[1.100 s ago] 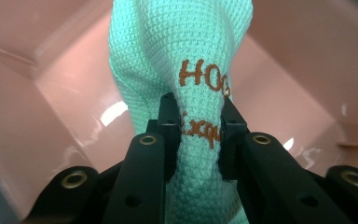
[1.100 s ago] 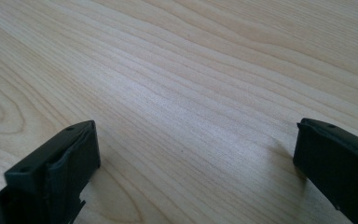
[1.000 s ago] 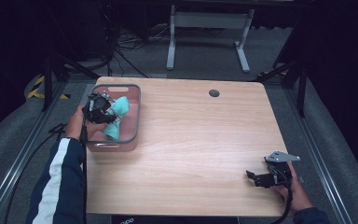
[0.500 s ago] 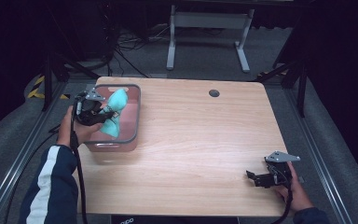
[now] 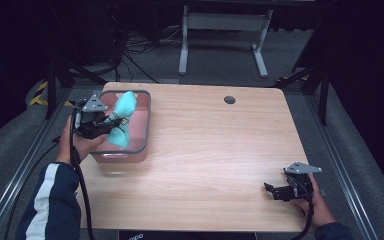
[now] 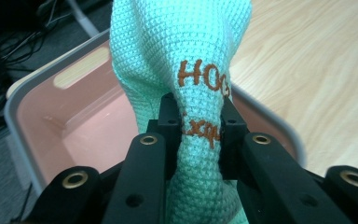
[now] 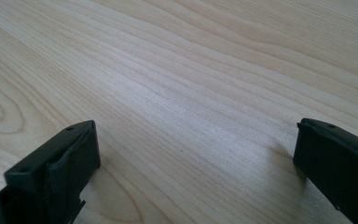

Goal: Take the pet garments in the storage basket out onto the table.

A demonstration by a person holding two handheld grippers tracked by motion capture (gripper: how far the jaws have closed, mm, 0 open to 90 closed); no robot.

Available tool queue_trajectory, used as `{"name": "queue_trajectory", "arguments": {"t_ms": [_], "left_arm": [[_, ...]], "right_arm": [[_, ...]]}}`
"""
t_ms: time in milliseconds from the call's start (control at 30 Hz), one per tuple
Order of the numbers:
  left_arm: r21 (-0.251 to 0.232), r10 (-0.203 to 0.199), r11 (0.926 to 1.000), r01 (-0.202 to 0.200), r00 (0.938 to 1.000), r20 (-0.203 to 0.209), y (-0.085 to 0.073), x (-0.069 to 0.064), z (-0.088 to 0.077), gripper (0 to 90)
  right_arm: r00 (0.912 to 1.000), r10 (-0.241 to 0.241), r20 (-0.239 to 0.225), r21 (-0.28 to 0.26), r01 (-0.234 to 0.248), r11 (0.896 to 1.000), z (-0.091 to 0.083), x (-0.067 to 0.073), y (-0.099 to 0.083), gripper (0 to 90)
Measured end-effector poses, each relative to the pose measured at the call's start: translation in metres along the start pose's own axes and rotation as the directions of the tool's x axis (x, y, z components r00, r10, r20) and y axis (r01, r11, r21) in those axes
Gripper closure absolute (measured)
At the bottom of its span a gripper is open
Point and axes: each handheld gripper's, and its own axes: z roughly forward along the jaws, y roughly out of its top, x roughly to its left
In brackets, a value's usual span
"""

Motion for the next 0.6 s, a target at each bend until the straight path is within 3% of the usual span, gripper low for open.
{"name": "queue_trajectory", "arguments": {"t_ms": [333, 600], "left_arm": [[-0.024, 0.059, 0.9980, -0.058, 0.9974, 0.041, 0.016, -0.021, -0.007, 77.0], [-0.035, 0.121, 0.9924, -0.118, 0.9889, 0.087, 0.035, -0.043, -0.002, 76.9]], "right_arm": [[1.0000, 0.000, 0.000, 0.000, 0.000, 1.000, 0.000, 0.000, 0.000, 0.7], [1.0000, 0.000, 0.000, 0.000, 0.000, 1.000, 0.000, 0.000, 0.000, 0.7]]}}
